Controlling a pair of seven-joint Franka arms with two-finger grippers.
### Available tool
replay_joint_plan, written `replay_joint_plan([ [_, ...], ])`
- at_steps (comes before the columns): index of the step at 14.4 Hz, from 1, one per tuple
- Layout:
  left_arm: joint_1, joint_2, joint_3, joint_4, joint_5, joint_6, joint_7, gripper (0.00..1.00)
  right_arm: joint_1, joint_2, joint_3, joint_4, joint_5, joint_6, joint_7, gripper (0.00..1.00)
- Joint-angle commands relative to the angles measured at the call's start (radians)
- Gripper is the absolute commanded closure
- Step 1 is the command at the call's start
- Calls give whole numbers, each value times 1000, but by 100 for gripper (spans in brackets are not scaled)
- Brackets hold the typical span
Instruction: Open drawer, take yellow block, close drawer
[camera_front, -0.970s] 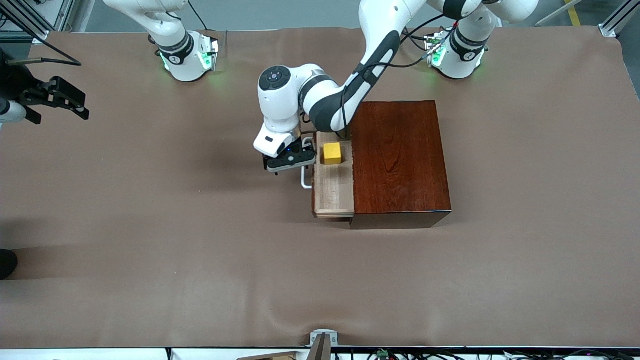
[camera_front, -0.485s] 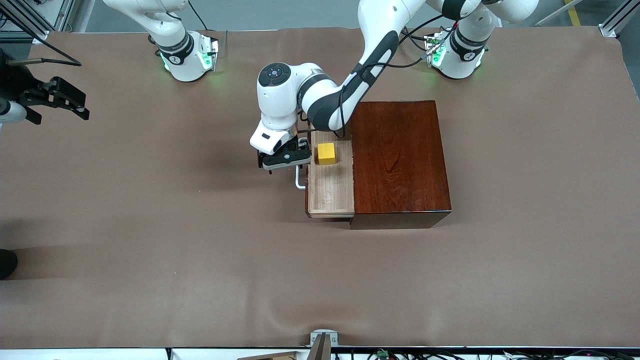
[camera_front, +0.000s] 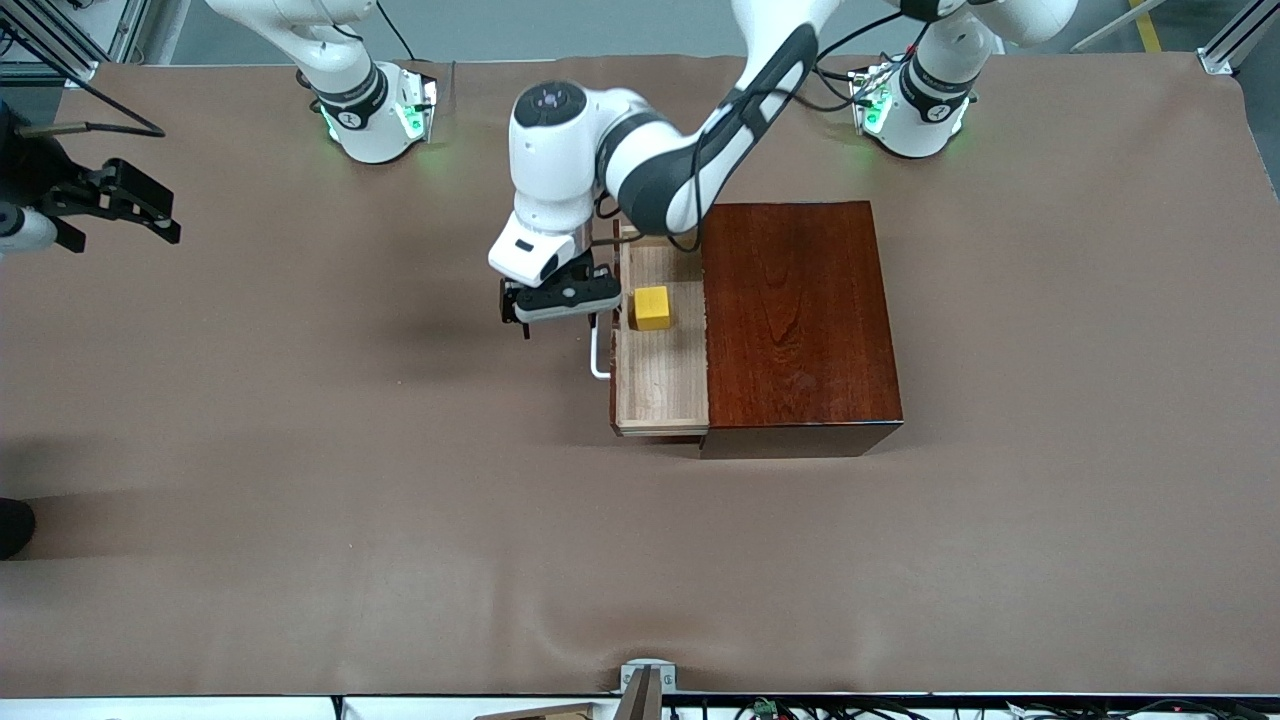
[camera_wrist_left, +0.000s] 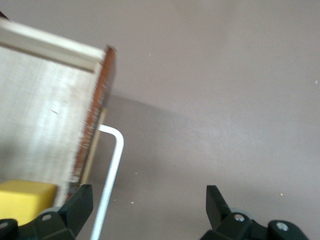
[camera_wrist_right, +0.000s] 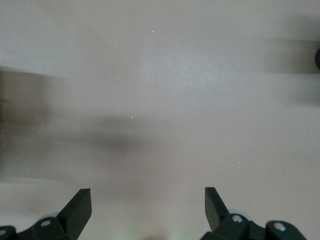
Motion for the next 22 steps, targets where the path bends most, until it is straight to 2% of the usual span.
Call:
replay_joint_plan([
  [1,44,-153,7,-37,4,-144,83,0,-9,30,3,20,-7,11,-10,0],
  [4,138,-300,4,-69,3,-274,166,0,1,40,3,20,-8,45,-6,0],
  [10,343,-475,-6,-86,-75,-481,494,0,27,76,9,29,7,56,5,0],
  [13,478,-595,-6,-196,-77,-500,742,0,53,101,9,42,53,65,86,0],
  [16,613,-681,-6,-301,-92,-500,939,0,105,109,9,46,55,68,219,0],
  [18,676,-693,-6,-321,-99,-505,1000,0,128,112,9,46,56,70,273,0],
  [22,729,-716,-3,-404,-86,-509,1030,0,188,119,9,46,55,76,388,0],
])
